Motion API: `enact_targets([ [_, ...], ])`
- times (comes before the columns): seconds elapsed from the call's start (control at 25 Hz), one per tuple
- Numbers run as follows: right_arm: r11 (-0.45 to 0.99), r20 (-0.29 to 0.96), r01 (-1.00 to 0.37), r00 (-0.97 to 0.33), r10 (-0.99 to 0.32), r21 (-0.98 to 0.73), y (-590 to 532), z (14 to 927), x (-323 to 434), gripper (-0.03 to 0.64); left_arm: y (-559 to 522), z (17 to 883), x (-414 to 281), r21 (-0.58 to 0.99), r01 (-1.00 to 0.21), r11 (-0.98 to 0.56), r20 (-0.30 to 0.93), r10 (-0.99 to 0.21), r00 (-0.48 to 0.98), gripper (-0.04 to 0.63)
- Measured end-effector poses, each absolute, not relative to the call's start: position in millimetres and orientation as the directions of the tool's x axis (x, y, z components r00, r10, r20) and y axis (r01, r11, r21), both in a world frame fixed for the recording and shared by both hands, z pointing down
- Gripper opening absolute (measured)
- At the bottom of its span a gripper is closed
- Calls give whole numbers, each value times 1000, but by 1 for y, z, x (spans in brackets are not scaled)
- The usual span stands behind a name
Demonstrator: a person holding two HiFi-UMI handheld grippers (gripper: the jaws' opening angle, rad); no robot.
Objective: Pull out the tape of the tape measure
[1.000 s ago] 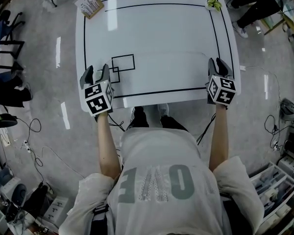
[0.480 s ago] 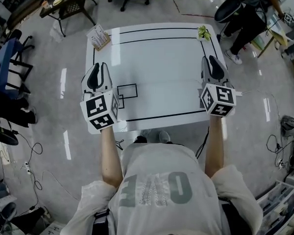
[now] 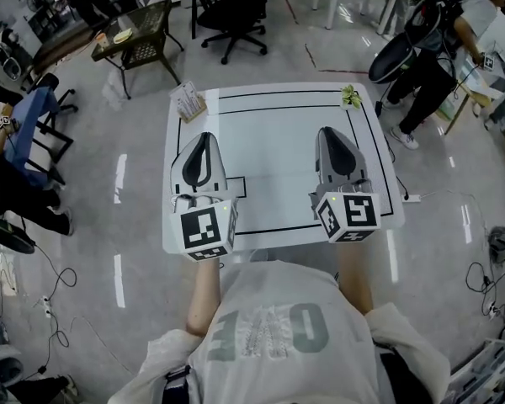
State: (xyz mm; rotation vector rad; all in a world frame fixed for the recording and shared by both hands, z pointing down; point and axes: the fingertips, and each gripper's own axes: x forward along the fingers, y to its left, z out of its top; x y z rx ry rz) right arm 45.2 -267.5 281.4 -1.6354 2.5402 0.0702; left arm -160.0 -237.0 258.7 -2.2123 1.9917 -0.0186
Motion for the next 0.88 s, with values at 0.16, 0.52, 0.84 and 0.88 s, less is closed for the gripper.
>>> enact_targets([
  [0.16,448,-147,-894,-446,-883,21,-245,277,24,37,-223,257,-153,-123,-987,-107,-119,-985,122,29],
  [0.52,531,-130,-847,-529,-839,25,-224,281,-10,34,-211,254,-158,-133,-988,-79,-139,-986,97,29],
  [0.84,545,-125,-838,-544,-829,30,-222,278,-12,34,-207,256,-159,-143,-988,-63,-124,-989,81,29],
  [0.88,545,-126,-838,-544,-830,26,-222,279,-13,34,-207,258,-161,-143,-988,-63,-122,-989,81,29],
])
